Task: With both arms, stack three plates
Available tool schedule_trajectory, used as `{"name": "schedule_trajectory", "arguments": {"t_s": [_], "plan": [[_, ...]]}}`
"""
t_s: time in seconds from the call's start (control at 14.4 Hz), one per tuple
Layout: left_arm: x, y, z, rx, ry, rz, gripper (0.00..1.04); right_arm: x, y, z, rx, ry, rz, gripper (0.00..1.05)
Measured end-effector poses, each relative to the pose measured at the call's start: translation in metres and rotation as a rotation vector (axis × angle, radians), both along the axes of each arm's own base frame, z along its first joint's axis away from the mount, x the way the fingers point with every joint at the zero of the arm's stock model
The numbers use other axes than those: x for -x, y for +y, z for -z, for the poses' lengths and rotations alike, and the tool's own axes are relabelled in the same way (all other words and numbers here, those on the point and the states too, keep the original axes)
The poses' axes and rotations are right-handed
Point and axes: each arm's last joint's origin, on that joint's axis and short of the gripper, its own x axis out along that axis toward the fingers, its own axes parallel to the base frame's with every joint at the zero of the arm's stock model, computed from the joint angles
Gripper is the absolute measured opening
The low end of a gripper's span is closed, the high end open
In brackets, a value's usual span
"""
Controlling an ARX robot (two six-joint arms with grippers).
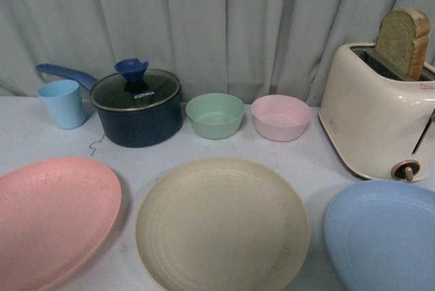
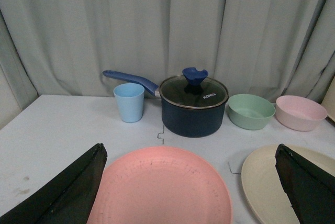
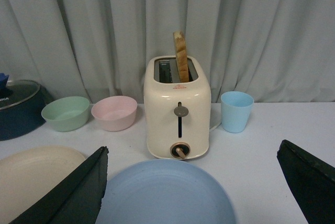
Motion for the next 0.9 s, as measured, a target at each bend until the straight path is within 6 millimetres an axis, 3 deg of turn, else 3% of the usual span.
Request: {"name": "schedule_trajectory", "arguments": {"t_s": [0.9], "plan": [[0.0, 0.0, 0.0, 0.0, 0.0, 0.0, 0.98, 0.0, 0.0, 0.0, 0.0, 0.0, 0.0, 0.98]]}}
